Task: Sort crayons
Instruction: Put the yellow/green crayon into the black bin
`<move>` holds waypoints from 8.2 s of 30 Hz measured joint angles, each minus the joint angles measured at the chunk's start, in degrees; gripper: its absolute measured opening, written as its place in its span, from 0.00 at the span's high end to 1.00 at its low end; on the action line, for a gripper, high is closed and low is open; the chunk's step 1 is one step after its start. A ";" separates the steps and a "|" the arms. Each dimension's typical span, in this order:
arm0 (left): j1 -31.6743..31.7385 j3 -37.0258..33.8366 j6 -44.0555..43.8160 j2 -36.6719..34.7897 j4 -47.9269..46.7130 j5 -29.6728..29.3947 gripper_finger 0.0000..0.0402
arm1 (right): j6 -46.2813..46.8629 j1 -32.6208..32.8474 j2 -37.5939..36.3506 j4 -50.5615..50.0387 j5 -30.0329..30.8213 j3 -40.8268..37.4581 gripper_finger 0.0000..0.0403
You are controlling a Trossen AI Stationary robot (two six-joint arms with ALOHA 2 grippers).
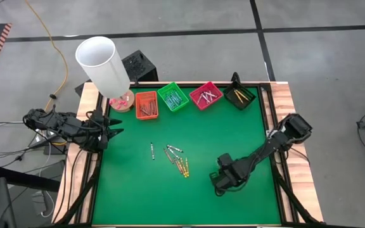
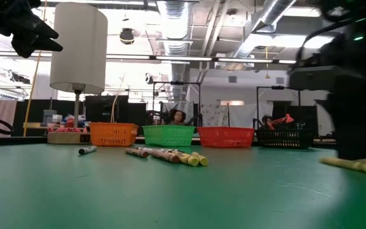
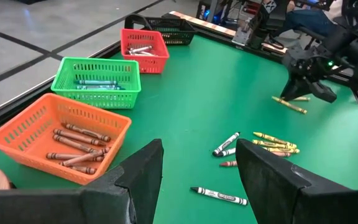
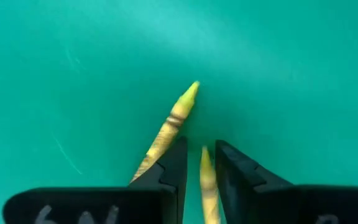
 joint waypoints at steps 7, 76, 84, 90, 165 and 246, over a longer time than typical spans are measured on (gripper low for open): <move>-0.01 0.00 0.00 0.00 -0.01 0.01 0.52 | -12.99 -4.69 0.05 5.86 3.98 0.09 0.78; 0.01 0.00 0.00 -0.02 0.01 0.01 0.52 | -16.68 4.68 1.54 -1.27 -11.18 3.94 0.82; 0.01 0.00 0.00 -0.02 0.00 0.01 0.52 | -16.66 4.68 1.47 -1.24 -11.18 3.94 0.98; 0.00 0.00 0.00 -0.02 0.00 0.01 0.52 | -16.23 4.29 1.47 -1.14 -11.13 3.94 0.99; 0.01 -0.02 -0.09 0.00 -0.22 -1.96 0.52 | -86.18 -78.89 -10.98 0.81 0.54 5.38 1.00; -0.01 -0.02 -0.65 0.00 -0.33 -1.92 0.52 | -49.18 -14.29 -1.22 34.31 -3.91 5.40 0.80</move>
